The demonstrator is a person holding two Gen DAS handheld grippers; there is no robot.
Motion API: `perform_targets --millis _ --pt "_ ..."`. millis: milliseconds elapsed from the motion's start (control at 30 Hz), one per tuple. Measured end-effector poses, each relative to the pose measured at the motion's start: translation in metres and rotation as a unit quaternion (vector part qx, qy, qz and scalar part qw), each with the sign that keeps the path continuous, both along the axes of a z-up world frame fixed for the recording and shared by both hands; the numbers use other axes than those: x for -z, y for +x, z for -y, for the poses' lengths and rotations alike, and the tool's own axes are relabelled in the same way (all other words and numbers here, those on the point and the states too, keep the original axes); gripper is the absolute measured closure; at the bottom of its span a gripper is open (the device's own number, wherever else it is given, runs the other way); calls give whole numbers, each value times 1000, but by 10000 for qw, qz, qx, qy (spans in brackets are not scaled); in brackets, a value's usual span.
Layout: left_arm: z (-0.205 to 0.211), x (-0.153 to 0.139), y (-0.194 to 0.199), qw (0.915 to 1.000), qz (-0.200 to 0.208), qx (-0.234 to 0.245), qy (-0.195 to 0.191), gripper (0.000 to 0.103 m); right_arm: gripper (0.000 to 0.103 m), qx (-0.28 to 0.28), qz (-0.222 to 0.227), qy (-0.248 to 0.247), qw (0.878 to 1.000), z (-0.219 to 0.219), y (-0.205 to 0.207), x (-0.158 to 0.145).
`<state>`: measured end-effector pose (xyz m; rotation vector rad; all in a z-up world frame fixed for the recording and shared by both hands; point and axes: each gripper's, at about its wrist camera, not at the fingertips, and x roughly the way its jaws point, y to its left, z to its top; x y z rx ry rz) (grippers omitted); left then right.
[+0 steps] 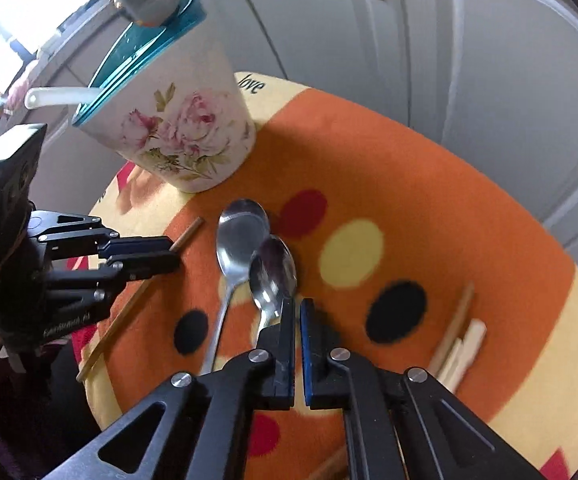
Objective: Organize utensils
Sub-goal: 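Grasp a metal spoon with the right gripper while the left holds the chopstick, then carry the chopstick and the metal spoon up over the floral cup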
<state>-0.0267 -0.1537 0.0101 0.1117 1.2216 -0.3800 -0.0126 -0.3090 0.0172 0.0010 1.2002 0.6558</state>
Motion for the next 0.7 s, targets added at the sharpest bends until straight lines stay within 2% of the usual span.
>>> perform_targets --millis 100,133,233,300,500,567,700 --pt "-2 0 4 9999 -62 -56 -77 95 99 -155 335 170 9992 0 -1 -9" --pt "-2 0 3 9999 -74 -54 -88 95 98 -199 332 188 9991 0 1 -11" --pt "-7 -1 5 9998 -118 -55 -118 95 87 -451 264 92 9986 -12 13 -7" --pt "-13 -1 9 9998 -146 -27 -141 95 86 -632 241 5 9977 -17 19 -1" --pt "-19 -1 14 9993 -216 -38 -298 95 87 -1173 148 108 9929 -38 26 8" --pt "-19 -1 17 9994 -206 -35 -267 95 97 -1157 106 183 9931 -39 29 8" --pt "-9 -3 12 10000 -42 87 -14 95 100 -891 88 297 9955 -29 26 4"
